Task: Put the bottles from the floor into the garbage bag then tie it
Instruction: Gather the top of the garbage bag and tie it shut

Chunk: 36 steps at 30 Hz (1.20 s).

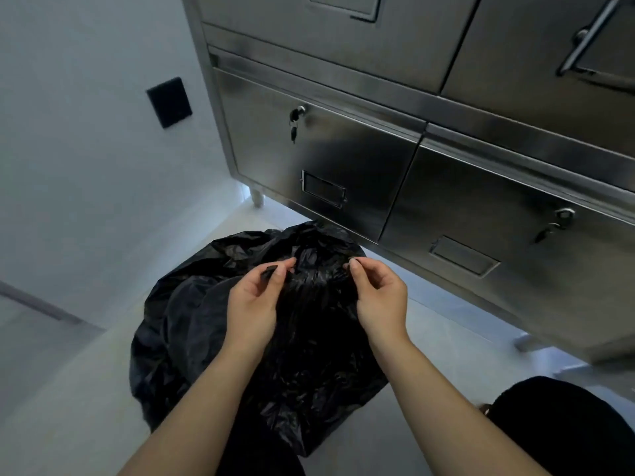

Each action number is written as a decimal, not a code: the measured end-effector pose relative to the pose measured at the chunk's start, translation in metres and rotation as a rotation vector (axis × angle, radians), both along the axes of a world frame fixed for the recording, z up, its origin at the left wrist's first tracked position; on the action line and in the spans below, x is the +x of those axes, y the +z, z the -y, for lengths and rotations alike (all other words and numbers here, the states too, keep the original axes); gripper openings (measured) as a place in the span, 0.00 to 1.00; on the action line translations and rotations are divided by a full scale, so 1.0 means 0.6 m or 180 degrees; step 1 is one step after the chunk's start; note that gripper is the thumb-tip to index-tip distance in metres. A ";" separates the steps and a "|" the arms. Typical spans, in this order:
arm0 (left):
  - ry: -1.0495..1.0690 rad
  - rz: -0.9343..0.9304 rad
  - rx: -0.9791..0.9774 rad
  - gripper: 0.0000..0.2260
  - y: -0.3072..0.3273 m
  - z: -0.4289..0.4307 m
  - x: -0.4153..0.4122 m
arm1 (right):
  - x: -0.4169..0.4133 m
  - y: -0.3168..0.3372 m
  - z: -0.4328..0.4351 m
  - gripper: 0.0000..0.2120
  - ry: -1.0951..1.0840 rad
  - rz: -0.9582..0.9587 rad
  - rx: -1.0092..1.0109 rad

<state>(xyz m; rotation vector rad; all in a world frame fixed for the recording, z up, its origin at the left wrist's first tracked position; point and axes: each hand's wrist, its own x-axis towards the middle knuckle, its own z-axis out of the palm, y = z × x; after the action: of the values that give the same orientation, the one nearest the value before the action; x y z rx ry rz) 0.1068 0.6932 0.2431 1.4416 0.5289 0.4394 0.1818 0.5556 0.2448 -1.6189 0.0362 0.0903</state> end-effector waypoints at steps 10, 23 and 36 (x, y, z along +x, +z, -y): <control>0.0160 0.0264 -0.0333 0.08 0.021 0.054 -0.003 | -0.030 0.026 0.043 0.04 -0.0042 0.0385 0.0436; 0.0890 -0.0077 0.0059 0.04 -0.011 0.022 -0.030 | 0.030 0.014 0.095 0.06 0.0480 -0.0458 0.0691; 0.0607 0.0034 0.0787 0.05 0.028 0.074 0.029 | 0.046 0.032 0.092 0.08 0.0662 0.0600 0.0708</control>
<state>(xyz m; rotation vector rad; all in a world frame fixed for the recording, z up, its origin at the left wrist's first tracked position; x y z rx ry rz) 0.1242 0.6486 0.2598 1.6305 0.6229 0.6829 0.2095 0.5005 0.2643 -1.3987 -0.2791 0.0979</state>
